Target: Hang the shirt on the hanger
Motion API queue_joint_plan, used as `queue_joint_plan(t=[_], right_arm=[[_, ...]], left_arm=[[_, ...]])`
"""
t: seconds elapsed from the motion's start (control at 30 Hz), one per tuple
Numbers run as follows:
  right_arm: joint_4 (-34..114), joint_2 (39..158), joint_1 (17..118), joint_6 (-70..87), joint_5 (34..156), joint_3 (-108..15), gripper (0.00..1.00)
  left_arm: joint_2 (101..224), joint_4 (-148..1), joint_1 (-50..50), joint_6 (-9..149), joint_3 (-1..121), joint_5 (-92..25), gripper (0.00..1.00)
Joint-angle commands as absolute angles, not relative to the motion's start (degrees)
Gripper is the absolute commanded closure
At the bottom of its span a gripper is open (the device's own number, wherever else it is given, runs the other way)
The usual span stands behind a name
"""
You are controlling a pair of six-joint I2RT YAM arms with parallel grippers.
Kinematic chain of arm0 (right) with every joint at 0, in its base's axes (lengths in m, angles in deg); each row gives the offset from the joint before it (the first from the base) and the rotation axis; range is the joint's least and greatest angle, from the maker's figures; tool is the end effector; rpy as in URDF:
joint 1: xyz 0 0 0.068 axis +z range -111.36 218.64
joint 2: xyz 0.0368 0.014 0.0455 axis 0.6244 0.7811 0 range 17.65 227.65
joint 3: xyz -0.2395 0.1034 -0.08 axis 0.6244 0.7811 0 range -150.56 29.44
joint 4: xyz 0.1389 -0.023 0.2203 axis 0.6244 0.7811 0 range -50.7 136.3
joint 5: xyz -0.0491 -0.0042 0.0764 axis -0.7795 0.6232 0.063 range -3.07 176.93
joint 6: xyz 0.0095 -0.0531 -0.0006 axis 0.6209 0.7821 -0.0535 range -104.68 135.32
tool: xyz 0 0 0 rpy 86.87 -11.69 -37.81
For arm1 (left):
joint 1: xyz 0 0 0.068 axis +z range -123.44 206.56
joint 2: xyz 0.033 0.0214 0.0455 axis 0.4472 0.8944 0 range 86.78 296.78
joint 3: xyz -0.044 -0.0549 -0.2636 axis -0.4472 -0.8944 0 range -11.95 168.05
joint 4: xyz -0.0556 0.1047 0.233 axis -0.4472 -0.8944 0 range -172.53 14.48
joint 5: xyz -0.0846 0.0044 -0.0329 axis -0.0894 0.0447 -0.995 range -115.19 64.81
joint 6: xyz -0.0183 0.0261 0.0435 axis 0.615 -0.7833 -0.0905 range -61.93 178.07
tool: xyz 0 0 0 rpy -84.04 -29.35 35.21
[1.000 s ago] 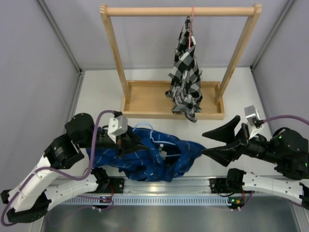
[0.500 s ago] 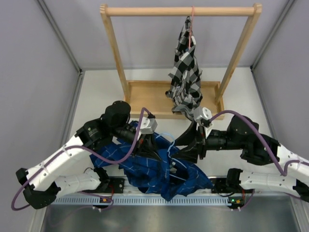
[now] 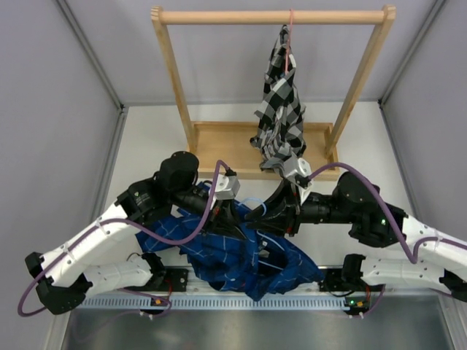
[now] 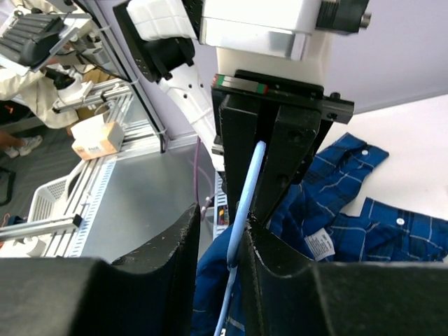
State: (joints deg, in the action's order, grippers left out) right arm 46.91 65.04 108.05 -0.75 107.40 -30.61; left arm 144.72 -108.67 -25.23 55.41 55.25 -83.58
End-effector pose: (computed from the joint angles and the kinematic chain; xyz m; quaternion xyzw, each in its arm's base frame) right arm 0.0496 0.1674 0.4295 -0.4154 0.5350 0.5807 0.4516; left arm 0.0977 -0.1733 0.3985 0.5714 0.5288 -0.5698 0.2631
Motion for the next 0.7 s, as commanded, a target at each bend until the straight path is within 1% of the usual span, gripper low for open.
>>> queue_joint_plan(t=[0.0, 0.03, 0.07, 0.1, 0.13, 0.17, 0.2, 0.23, 0.27, 0.3, 0.33, 0.43, 0.47, 0.53, 0.57, 0.67], right_arm=[[42.55, 65.28, 109.57, -0.59, 106.27, -31.03, 0.75], [42.55, 65.46, 109.57, -0.5, 106.18, -31.11, 0.76], [42.55, 65.46, 109.74, -0.5, 106.35, -31.11, 0.8], [42.55, 65.63, 109.74, -0.24, 106.27, -31.2, 0.93], [42.38, 65.72, 109.83, 0.2, 105.74, -31.29, 1.0], [42.37, 65.55, 109.92, 0.38, 105.13, -31.2, 1.0], [42.11, 65.46, 109.92, 0.64, 104.43, -31.12, 1.0], [42.02, 64.85, 109.92, 1.08, 102.07, -30.85, 1.0], [42.2, 64.41, 109.92, 1.43, 100.66, -31.02, 1.0], [42.72, 63.53, 109.92, 1.87, 99.34, -31.2, 1.0], [44.2, 63.09, 109.92, 2.66, 96.02, -31.81, 1.0], [46.94, 61.16, 109.92, 4.33, 90.38, -33.04, 1.0], [47.99, 60.8, 109.92, 4.6, 89.31, -33.22, 1.0], [48.79, 59.84, 109.92, 5.56, 87.99, -33.66, 1.0], [49.75, 59.66, 109.92, 5.91, 87.9, -33.92, 1.0], [51.85, 58.78, 109.92, 6.88, 86.93, -36.03, 1.0]], left_arm=[[142.69, -104.35, -25.38, 56.4, 57.3, -82.15, 1.0], [142.42, -104.44, -25.38, 56.31, 57.3, -81.88, 1.0], [142.25, -104.44, -25.38, 56.22, 57.48, -81.71, 1.0], [142.07, -104.35, -25.38, 56.22, 57.65, -81.01, 1.0], [141.81, -104.44, -25.38, 56.31, 57.74, -80.22, 1.0], [141.54, -104.44, -25.38, 56.49, 58.18, -78.9, 0.99], [141.28, -104.44, -25.38, 56.84, 58.44, -77.5, 0.87], [140.49, -104.35, -25.38, 57.62, 58.71, -73.05, 0.68], [139.88, -104.53, -25.38, 57.8, 58.97, -70.22, 0.1], [138.91, -104.79, -25.38, 57.81, 59.5, -67.32, 0.02], [137.77, -105.05, -25.38, 57.89, 59.68, -60.59, 0.02], [131.71, -104.71, -25.38, 57.81, 59.24, -50.01, 0.02], [128.65, -104.18, -25.38, 57.81, 58.8, -42.84, 0.02], [125.56, -102.69, -25.38, 61.3, 56.44, -35.16, 0.02], [122.32, -102.16, -25.38, 62.02, 55.12, -27.9, 0.02], [117.74, -101.98, -25.29, 65.09, 49.32, -20.3, 0.02]])
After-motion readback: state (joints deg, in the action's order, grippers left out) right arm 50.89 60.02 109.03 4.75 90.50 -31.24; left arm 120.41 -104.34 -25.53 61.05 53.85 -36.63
